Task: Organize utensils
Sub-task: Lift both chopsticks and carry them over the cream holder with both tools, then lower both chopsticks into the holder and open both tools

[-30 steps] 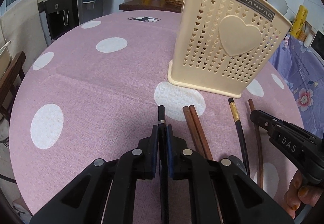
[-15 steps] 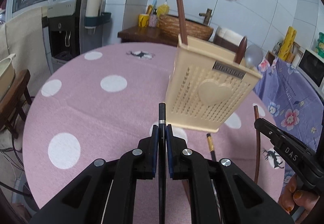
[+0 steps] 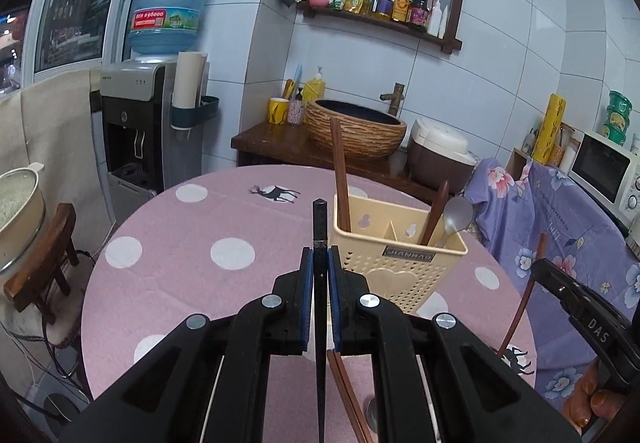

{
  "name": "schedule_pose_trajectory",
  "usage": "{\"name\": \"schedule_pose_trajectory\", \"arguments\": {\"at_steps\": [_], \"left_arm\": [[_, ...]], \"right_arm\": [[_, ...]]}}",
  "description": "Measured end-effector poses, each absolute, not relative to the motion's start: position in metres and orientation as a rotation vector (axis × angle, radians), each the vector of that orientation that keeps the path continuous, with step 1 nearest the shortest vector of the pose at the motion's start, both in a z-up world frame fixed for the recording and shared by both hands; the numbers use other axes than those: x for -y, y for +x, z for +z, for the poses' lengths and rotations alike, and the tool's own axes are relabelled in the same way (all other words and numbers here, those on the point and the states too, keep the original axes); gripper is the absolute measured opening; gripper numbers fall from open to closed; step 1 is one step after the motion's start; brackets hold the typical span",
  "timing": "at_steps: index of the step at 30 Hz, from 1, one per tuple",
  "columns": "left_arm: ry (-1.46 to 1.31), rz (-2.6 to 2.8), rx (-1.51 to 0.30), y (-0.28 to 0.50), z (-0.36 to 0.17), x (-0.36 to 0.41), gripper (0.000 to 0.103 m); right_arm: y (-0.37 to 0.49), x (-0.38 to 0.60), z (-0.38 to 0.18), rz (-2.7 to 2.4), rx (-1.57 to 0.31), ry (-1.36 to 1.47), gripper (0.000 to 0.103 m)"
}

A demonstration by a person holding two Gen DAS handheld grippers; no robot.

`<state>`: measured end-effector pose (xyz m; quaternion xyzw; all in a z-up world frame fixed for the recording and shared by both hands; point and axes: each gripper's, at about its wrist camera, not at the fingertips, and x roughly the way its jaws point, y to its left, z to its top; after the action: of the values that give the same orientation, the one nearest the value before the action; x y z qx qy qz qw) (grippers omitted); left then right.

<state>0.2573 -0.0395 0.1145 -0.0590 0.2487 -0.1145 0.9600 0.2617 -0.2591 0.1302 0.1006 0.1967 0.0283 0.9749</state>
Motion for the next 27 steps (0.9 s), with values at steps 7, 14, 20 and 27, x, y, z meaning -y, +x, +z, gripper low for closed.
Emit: {"name": "schedule_pose_trajectory", "arguments": {"at_steps": [7, 14, 20, 27], "left_arm": [[-0.111, -0.229, -0.489, 0.257, 0.119, 0.042, 0.008], [-0.108, -0.231, -0.477, 0.257, 0.123, 0.042, 0.008], [-0.115, -0.250, -0.470, 0.260, 0.135, 0.041, 0.008], [-0.143, -0.305, -0.438, 0.268, 0.179, 0.038, 0.008]], "right_arm": [[0.259, 0.255, 0.136, 0.062, -0.382, 0.172, 0.007], [0.260, 0.257, 0.140, 0.077, -0.386, 0.185, 0.007], [0.262, 0.255, 0.156, 0.106, -0.365, 0.179, 0.007], [0.277, 0.248, 0.201, 0.148, -0.300, 0.187, 0.007]]}}
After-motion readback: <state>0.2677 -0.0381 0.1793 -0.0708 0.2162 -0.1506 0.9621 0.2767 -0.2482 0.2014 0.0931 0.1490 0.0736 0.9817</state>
